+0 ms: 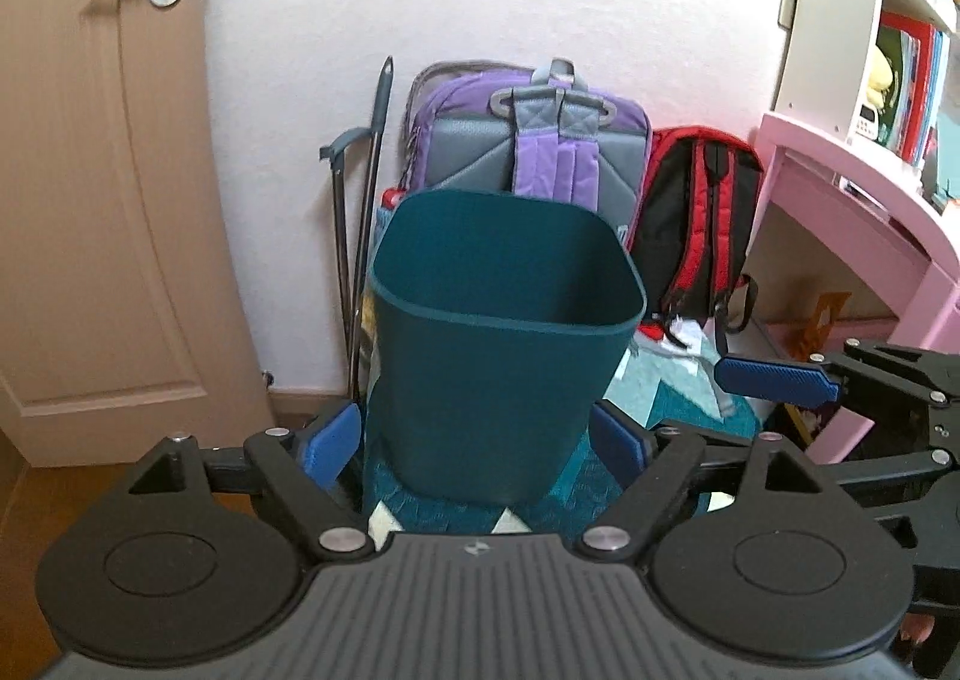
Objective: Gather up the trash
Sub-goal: 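Move both tools down toward the remaining trash pile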
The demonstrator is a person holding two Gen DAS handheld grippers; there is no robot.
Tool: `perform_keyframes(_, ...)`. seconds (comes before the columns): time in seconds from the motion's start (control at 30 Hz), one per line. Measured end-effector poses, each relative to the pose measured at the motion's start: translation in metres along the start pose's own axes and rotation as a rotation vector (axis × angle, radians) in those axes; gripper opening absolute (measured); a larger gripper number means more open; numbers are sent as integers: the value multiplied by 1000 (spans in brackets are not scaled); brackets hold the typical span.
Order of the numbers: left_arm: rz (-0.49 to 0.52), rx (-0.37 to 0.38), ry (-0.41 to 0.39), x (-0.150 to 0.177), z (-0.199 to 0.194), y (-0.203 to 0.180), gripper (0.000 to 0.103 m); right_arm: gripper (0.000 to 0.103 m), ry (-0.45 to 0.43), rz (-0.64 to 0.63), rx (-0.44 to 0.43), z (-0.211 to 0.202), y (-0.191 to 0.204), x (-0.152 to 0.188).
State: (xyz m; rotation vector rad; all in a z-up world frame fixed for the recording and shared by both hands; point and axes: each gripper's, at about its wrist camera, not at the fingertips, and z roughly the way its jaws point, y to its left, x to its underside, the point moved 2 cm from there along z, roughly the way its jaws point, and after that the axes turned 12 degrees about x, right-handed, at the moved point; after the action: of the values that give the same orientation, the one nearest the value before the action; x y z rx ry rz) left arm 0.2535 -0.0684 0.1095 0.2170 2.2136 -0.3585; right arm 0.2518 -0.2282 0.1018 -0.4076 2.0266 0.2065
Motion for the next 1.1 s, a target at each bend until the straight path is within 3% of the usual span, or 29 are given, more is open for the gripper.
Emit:
perform_keyframes(0.2,-7,5,33,36,-4,20,85,54,44,-31,-51,8,25,26)
perform_keyframes(0.37,-52,29,62,71,7,48,101,54,104,-31,-84,33,42,55)
perform_keyframes(0.43,-64,34,76,84,16,60,101,54,132,-38,-92,49,51,71)
perform_keyframes(0.83,-187,-21,278,186,108,174,101,54,426,-65,-115,170,92,190)
perform_keyframes(1.1,-273,-58,416,262,174,240,101,54,581,-9,-111,242,103,266)
